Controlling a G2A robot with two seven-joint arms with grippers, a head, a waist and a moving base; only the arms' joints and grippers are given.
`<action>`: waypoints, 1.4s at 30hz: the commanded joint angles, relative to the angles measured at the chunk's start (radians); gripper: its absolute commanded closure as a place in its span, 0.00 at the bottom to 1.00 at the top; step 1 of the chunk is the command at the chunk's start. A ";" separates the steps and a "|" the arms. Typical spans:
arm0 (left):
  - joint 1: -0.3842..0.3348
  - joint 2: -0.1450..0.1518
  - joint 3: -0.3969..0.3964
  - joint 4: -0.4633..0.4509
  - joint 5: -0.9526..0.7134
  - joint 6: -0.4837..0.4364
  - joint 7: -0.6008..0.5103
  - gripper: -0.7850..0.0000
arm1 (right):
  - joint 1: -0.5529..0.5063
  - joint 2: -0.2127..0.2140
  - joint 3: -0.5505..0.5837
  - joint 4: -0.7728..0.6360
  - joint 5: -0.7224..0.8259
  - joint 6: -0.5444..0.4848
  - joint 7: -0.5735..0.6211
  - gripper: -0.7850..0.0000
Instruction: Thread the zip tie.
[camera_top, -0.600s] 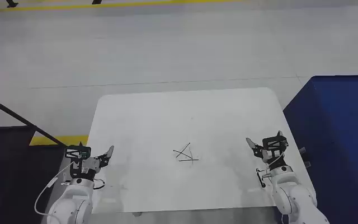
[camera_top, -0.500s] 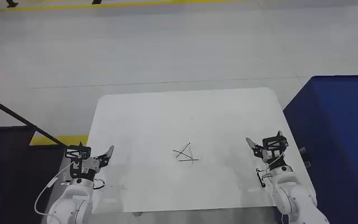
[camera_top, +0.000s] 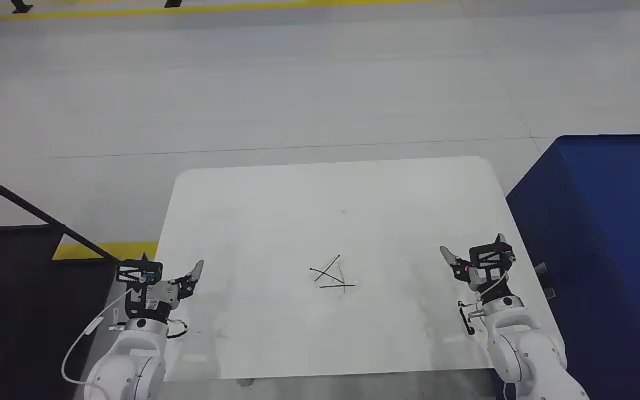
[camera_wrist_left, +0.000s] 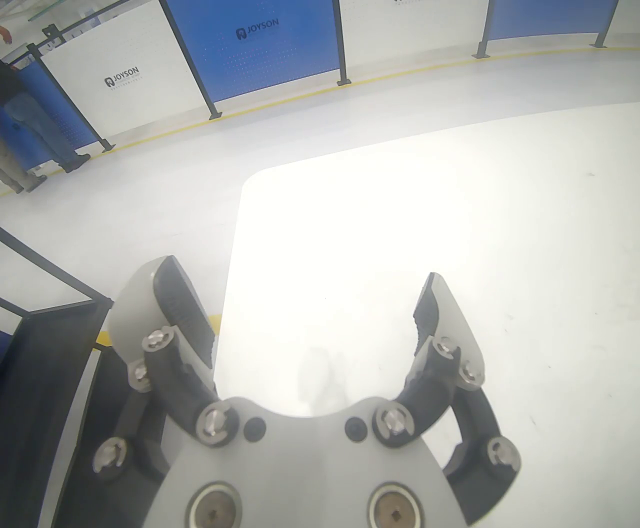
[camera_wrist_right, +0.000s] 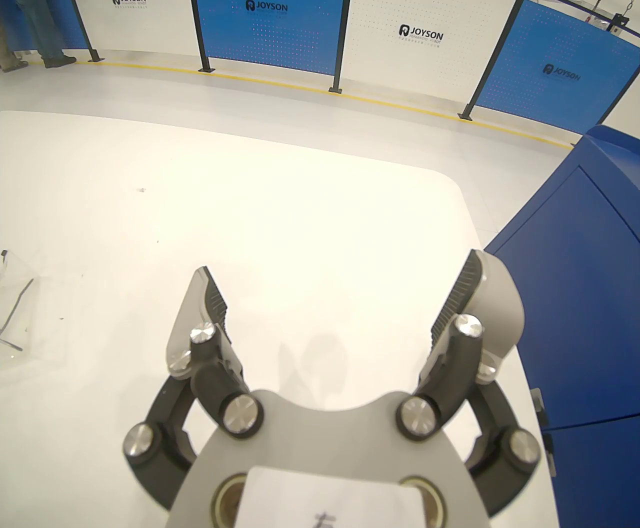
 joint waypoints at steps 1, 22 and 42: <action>0.000 0.000 0.000 0.000 0.000 0.000 0.000 0.00 | 0.000 0.000 0.000 0.000 0.000 0.000 0.000 0.00; 0.000 0.000 0.000 0.000 0.000 0.000 0.000 0.00 | 0.000 0.000 0.000 0.000 0.000 0.000 0.000 0.00; -0.002 0.004 -0.043 -0.004 -0.072 -0.114 -0.031 0.00 | 0.287 0.035 -0.068 -0.081 0.023 -0.660 0.228 0.00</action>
